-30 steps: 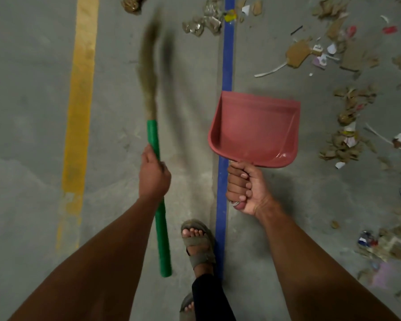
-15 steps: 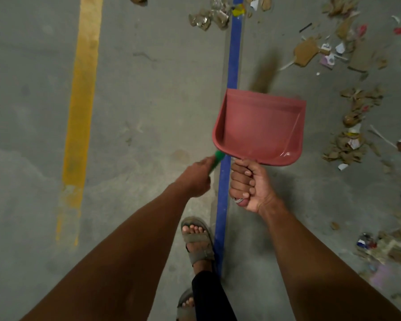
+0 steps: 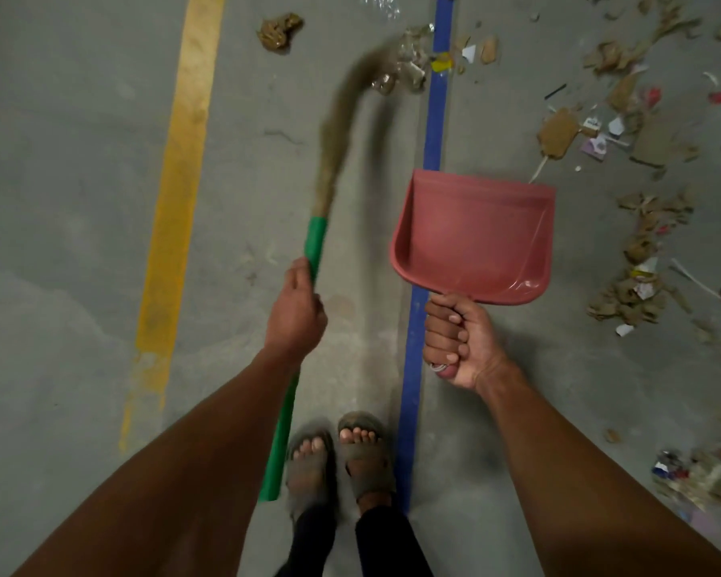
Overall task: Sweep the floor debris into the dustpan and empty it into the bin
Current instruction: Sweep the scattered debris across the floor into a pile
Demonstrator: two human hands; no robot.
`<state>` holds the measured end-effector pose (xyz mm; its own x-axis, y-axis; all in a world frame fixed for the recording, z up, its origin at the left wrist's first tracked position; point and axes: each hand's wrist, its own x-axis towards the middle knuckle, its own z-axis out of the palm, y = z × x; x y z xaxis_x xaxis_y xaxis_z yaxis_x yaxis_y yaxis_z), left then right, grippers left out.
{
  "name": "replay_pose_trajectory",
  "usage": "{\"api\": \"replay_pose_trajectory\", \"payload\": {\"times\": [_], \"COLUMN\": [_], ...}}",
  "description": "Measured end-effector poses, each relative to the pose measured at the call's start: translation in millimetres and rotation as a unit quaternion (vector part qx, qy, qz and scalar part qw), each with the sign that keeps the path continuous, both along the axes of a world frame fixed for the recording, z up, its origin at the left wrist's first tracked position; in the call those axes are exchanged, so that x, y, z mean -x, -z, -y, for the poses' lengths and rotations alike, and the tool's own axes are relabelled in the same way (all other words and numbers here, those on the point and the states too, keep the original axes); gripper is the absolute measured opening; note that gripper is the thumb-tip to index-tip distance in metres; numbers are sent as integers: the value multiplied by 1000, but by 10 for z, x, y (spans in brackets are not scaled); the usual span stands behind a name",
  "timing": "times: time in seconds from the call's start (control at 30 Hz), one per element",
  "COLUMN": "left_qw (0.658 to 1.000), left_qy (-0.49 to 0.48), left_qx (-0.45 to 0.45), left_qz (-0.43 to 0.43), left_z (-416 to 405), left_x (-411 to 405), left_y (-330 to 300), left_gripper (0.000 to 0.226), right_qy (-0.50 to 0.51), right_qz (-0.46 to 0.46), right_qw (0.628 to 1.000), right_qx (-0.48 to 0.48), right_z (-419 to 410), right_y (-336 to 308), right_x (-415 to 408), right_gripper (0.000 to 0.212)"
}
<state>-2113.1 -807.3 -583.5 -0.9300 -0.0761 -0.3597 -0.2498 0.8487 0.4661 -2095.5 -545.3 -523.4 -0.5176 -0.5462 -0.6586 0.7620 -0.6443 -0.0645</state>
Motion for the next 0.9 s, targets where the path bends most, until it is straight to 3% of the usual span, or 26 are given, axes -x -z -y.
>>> {"api": "replay_pose_trajectory", "payload": {"times": [0.17, 0.27, 0.37, 0.5, 0.7, 0.8, 0.9], "left_qw": [968, 946, 967, 989, 926, 912, 937], "left_qy": [-249, -299, -183, 32, 356, 397, 339], "left_qx": [28, 30, 45, 27, -23, -36, -64], "left_qz": [26, 120, 171, 140, 123, 99, 56], "left_z": [477, 651, 555, 201, -326, -375, -186], "left_x": [538, 893, 1084, 1207, 1443, 1459, 1356], "left_y": [24, 70, 58, 129, 136, 118, 114], "left_gripper": [67, 58, 48, 58, 79, 86, 83], "right_qy": [-17, -18, -16, 9, 46, 62, 70], "right_qz": [-19, -26, -29, -21, -8, -4, -10], "right_qw": [1000, 999, 999, 1000, 999, 998, 997], "right_qx": [5, 12, 13, 18, -12, -25, -12], "right_z": [215, 321, 400, 458, 425, 376, 371], "right_y": [16, 79, 136, 173, 103, 21, -15], "right_x": [304, 441, 542, 630, 728, 797, 870], "right_gripper": [42, 41, 41, 41, 42, 42, 43]}}
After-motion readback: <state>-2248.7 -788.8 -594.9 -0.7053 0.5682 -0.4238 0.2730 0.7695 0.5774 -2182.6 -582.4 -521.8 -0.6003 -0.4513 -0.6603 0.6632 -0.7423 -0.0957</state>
